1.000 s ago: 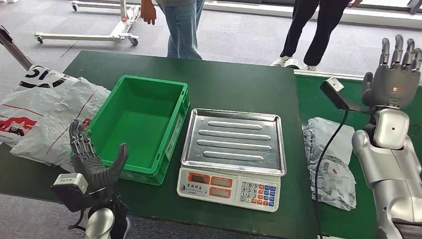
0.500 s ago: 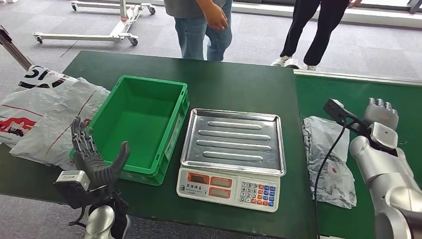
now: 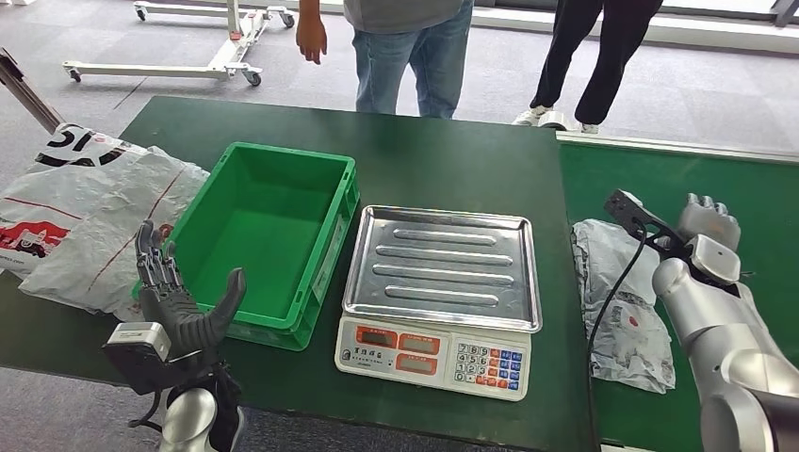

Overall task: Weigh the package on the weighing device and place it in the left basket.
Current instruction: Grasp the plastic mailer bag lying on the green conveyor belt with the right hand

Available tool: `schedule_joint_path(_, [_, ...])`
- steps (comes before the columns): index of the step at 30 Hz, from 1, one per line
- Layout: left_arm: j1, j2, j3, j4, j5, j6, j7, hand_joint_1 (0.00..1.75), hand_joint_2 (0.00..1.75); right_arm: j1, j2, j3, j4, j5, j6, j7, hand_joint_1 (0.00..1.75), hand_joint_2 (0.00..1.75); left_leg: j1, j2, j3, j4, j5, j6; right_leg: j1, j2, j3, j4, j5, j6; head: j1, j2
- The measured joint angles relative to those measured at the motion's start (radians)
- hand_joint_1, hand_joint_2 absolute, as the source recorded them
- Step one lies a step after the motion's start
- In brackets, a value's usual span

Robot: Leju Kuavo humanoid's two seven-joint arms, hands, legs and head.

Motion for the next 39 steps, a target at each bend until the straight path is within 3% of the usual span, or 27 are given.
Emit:
schedule_joint_path(5, [0.001, -0.005, 0.017, -0.003, -0.013, -0.001, 0.000, 0.00, 1.75, 0.001, 0.015, -0.031, 0.006, -0.058, 0.024, -0.068, 0.00, 1.75, 0.000, 0.001, 0.000, 0.000, 0.000, 0.000, 0.000, 0.001, 0.000, 0.000, 0.000, 0.000, 0.000, 0.000])
schedule_joint_path(9, [0.001, -0.013, 0.042, -0.012, -0.021, -0.004, 0.000, 0.00, 1.75, 0.010, 0.041, -0.065, 0.012, -0.092, 0.133, -0.130, 0.00, 1.75, 0.000, 0.000, 0.000, 0.000, 0.000, 0.000, 0.000, 0.000, 0.000, 0.000, 0.000, 0.000, 0.000, 0.000])
schedule_joint_path(13, [0.004, -0.029, 0.070, -0.019, -0.040, -0.017, 0.000, 0.00, 1.75, 0.030, 0.059, -0.067, 0.019, -0.065, 0.202, -0.109, 0.00, 1.75, 0.000, 0.000, 0.000, 0.000, 0.000, 0.000, 0.000, 0.000, 0.000, 0.000, 0.000, 0.000, 0.000, 0.000])
schedule_joint_path(26, [0.011, -0.039, 0.098, -0.038, -0.081, -0.041, 0.018, 0.00, 1.75, 0.121, 0.083, -0.078, 0.000, -0.042, 0.175, -0.070, 0.00, 1.75, 0.000, 0.000, 0.000, 0.000, 0.000, 0.000, 0.000, 0.000, 0.000, 0.000, 0.000, 0.000, 0.000, 0.000])
schedule_joint_path(30, [0.011, -0.039, 0.098, -0.037, -0.087, -0.044, 0.021, 0.00, 1.75, 0.148, 0.084, -0.087, -0.016, -0.026, 0.205, -0.066, 0.00, 1.75, 0.000, 0.000, 0.000, 0.000, 0.000, 0.000, 0.000, 0.000, 0.000, 0.000, 0.000, 0.000, 0.000, 0.000])
schedule_joint_path(39, [0.008, -0.039, 0.098, -0.018, -0.099, -0.051, 0.027, 0.00, 1.75, 0.186, 0.082, -0.090, -0.020, -0.005, 0.346, -0.158, 0.00, 1.75, 0.000, 0.001, 0.001, 0.000, 0.000, 0.000, 0.000, 0.001, -0.001, 0.000, 0.000, 0.000, 0.000, 0.000])
